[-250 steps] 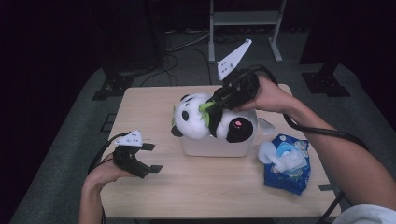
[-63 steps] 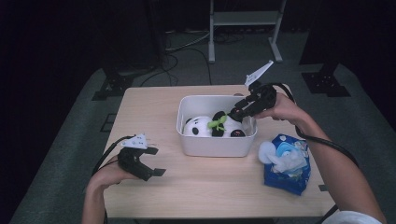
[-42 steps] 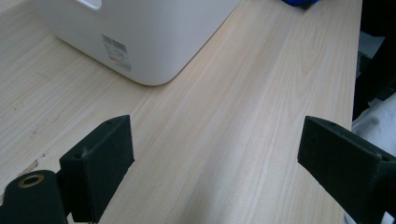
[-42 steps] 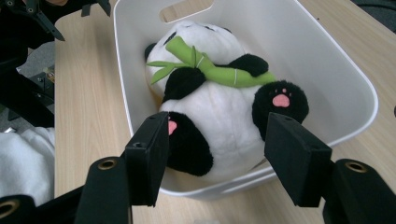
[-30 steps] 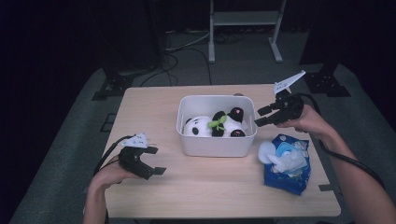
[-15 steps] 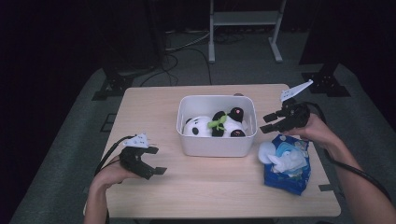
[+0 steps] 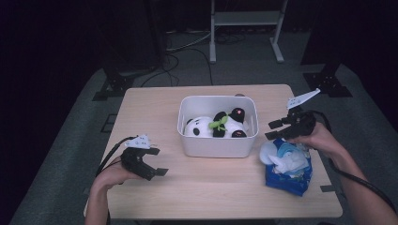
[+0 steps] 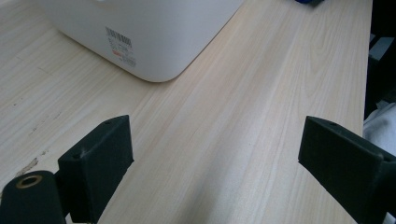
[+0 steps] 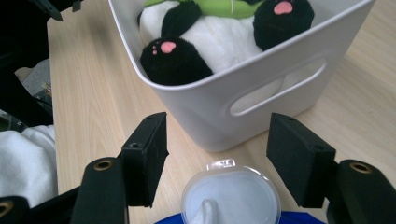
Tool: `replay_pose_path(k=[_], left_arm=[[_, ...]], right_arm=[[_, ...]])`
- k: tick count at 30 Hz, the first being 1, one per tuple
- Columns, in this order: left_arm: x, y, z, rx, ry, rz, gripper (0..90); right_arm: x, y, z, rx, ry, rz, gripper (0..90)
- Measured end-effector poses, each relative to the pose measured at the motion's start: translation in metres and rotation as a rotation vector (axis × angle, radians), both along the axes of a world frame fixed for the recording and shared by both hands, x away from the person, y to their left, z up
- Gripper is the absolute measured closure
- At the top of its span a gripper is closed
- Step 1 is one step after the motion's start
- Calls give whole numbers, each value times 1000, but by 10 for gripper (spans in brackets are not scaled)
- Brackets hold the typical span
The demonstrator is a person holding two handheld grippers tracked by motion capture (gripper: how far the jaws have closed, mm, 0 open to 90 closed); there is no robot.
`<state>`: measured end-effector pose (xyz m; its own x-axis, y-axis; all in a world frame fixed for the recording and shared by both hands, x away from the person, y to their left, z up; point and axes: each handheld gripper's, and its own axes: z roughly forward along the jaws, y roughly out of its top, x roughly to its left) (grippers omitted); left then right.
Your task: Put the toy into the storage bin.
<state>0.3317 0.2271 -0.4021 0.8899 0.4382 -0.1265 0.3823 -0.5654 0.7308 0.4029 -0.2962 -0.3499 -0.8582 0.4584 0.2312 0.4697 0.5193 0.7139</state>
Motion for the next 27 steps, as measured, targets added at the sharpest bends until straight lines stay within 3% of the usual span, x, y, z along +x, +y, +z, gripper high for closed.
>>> replay_pose_path(k=[27], left_arm=[[-1, 1, 0, 0, 2, -2, 87]], right_arm=[[-22, -12, -25, 25, 29, -22, 363]])
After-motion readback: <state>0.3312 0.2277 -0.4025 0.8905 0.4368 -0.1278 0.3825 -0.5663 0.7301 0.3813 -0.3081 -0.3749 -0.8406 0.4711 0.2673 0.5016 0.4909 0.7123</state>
